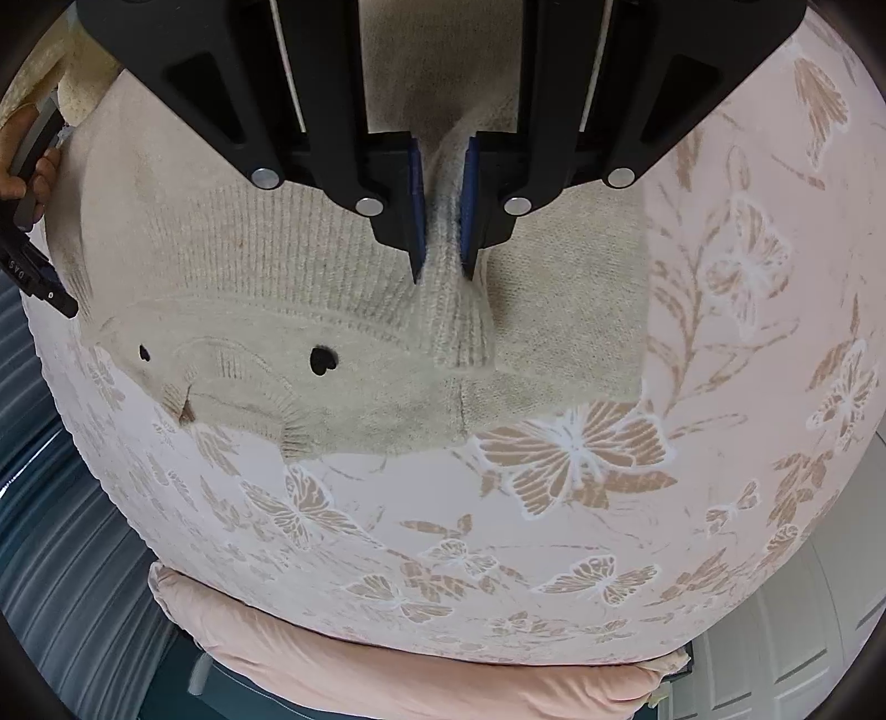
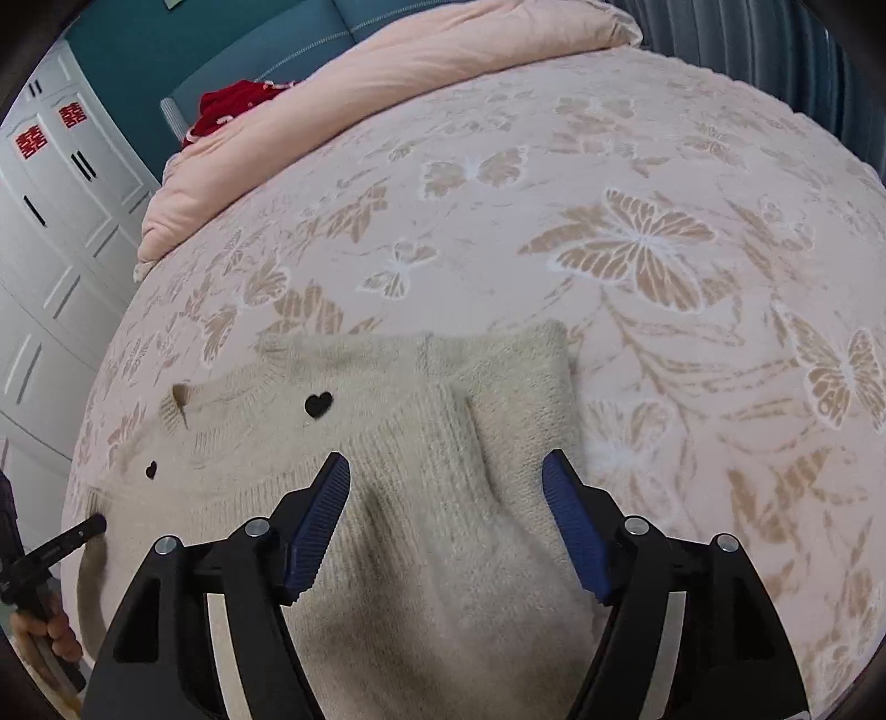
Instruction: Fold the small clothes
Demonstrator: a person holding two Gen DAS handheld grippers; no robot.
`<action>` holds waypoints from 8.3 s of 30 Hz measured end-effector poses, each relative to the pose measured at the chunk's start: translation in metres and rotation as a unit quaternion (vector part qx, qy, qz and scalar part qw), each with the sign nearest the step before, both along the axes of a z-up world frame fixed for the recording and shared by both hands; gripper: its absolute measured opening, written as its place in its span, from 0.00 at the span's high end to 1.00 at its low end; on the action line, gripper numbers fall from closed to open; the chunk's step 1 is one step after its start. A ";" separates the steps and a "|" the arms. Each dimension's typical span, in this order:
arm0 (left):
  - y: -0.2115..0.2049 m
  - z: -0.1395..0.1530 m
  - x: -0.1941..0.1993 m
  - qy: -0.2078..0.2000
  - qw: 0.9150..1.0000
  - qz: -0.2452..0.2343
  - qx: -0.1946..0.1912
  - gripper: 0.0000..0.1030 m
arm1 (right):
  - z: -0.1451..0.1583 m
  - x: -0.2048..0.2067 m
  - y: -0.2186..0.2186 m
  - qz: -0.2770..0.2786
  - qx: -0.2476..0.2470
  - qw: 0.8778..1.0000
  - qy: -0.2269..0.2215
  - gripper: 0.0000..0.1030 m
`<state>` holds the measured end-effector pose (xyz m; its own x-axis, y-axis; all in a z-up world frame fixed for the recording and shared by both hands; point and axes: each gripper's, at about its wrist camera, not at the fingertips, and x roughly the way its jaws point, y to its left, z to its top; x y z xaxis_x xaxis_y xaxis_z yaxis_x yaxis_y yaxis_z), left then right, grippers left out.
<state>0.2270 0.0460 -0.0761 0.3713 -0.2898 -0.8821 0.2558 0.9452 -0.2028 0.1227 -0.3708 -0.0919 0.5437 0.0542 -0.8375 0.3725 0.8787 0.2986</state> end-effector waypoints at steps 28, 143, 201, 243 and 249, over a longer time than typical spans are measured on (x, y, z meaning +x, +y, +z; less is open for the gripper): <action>0.017 0.112 -0.021 -0.105 0.989 0.027 -0.103 0.94 | 0.111 -0.049 0.002 -0.012 0.011 0.987 -0.159 0.92; -0.038 0.065 -0.023 -0.086 0.995 0.049 -0.035 0.42 | 0.050 0.004 0.122 0.145 -0.012 0.988 -0.059 0.79; 0.123 -0.014 -0.185 0.118 0.940 0.251 -0.197 0.67 | 0.055 -0.216 0.013 -0.117 0.059 0.991 0.008 0.64; -0.006 0.110 -0.161 -0.057 0.981 0.069 -0.174 0.84 | 0.049 -0.090 0.136 0.108 0.097 0.989 -0.007 0.76; -0.143 0.123 -0.192 -0.059 0.982 -0.076 -0.160 0.81 | 0.065 -0.162 0.065 0.039 0.095 0.994 -0.034 0.59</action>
